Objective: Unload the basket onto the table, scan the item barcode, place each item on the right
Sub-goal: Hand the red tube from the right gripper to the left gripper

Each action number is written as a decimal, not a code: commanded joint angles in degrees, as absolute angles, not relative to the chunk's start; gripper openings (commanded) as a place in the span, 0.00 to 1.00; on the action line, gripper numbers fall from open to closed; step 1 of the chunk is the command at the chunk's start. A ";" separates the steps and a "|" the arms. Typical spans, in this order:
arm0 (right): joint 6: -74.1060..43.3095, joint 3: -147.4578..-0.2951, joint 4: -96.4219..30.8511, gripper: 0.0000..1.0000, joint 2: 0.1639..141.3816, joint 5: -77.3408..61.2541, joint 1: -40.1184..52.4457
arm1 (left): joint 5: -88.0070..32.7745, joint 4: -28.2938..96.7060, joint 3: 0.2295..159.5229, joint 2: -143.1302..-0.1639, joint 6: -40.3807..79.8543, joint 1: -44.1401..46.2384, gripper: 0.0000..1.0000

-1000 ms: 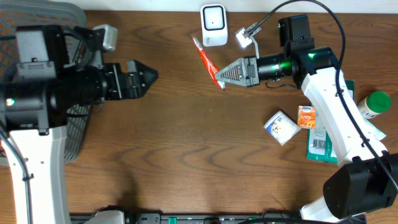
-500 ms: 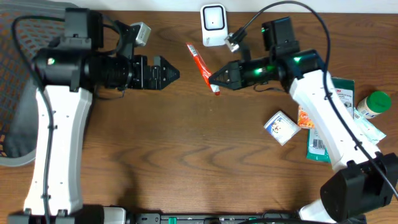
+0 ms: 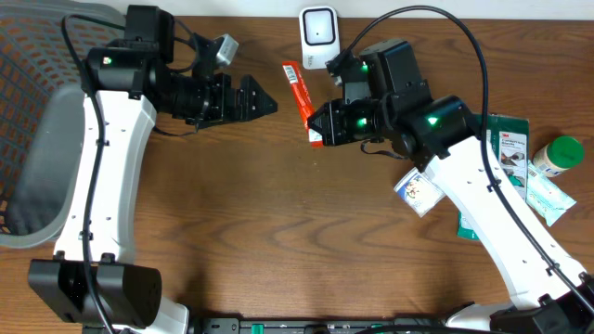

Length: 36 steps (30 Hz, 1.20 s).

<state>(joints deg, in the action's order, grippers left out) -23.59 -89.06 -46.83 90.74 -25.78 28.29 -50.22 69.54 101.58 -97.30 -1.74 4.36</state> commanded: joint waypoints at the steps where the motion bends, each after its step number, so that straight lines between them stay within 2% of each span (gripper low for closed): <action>1: -28.12 -89.14 -44.62 0.01 90.19 -29.93 28.49 | -53.56 67.77 101.36 -97.01 -2.81 6.83 0.92; 9: -32.69 -89.14 -40.86 0.01 90.19 -29.85 29.95 | -53.32 59.86 101.36 -96.99 2.50 10.98 0.75; 17: -34.30 -89.14 -39.38 0.01 90.21 -29.89 30.15 | -51.99 57.65 101.36 -97.10 2.70 11.25 0.52; 21: -34.28 -89.14 -39.20 0.01 90.21 -29.91 30.17 | -48.58 57.71 101.36 -97.10 2.68 11.25 0.53; 24: -34.28 -89.12 -38.61 0.01 90.21 -30.35 30.15 | -46.09 57.67 101.36 -97.10 2.70 11.35 0.63; 30: -34.28 -89.14 -38.41 0.01 90.21 -30.30 30.48 | -45.58 57.06 101.36 -97.12 2.68 11.88 0.63; 31: -34.28 -89.14 -38.35 0.01 90.21 -30.30 30.48 | -45.56 56.77 101.36 -97.14 2.66 12.10 0.62; 36: -34.28 -89.14 -38.11 0.01 90.21 -30.30 30.48 | -45.56 55.18 101.36 -97.14 2.68 13.15 0.47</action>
<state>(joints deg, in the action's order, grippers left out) -33.91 -89.06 -38.28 90.74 -29.63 29.43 -46.06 55.57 101.58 -97.30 3.03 12.51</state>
